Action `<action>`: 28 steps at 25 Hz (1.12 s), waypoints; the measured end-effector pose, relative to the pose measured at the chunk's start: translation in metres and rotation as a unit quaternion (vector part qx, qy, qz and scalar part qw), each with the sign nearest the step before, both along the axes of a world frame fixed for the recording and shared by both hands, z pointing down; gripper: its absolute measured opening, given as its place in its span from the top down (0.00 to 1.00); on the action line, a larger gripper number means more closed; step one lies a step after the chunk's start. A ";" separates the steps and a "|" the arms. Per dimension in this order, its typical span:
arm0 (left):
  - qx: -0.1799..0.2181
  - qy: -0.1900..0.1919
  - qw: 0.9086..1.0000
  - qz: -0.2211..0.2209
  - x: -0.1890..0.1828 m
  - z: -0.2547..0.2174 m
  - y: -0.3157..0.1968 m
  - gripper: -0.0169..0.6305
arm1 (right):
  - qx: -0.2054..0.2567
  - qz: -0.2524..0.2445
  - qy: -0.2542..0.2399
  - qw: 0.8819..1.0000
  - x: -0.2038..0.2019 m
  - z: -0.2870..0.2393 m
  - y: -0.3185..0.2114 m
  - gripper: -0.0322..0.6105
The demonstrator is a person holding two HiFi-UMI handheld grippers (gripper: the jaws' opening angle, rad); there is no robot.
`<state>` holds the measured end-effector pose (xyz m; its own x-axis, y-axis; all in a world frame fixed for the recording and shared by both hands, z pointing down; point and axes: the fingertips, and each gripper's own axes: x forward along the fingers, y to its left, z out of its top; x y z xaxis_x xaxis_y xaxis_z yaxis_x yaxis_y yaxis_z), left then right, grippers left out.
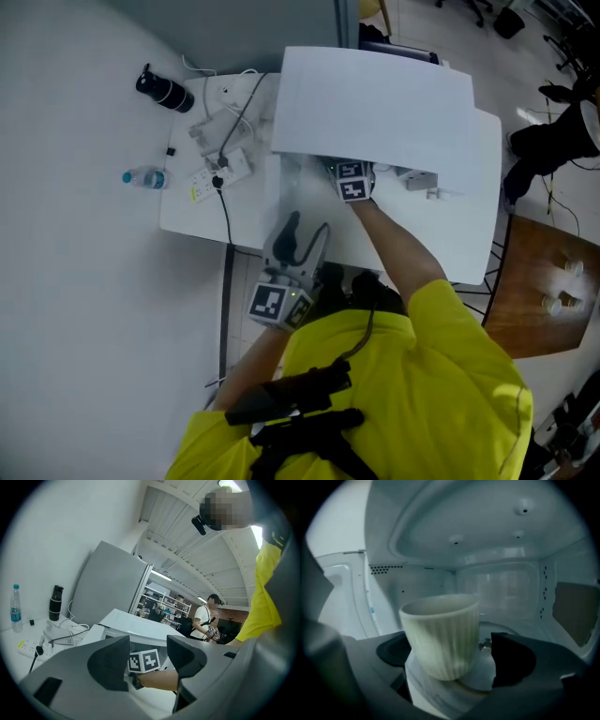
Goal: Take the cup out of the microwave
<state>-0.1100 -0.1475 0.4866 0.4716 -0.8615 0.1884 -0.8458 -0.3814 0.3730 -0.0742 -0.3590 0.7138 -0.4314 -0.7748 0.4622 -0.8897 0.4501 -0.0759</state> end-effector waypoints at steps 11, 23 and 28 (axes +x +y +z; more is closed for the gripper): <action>-0.019 0.002 1.000 0.024 -0.003 0.012 -0.011 0.60 | 0.006 0.002 0.024 1.000 -0.012 -0.004 -0.005 0.23; -0.034 -0.001 0.998 0.056 0.056 0.023 0.005 0.60 | -0.039 0.001 -0.024 0.999 0.124 -0.012 0.224 0.23; -0.048 0.005 0.995 0.084 0.109 0.039 0.026 0.60 | -0.068 0.107 0.015 0.992 0.285 0.025 0.272 0.23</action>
<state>-0.0006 -0.1217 0.5258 0.6096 -0.7485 0.2610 -0.7693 -0.4793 0.4224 0.2106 -0.0866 0.7391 -0.2480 -0.7769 0.5788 -0.9667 0.2371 -0.0959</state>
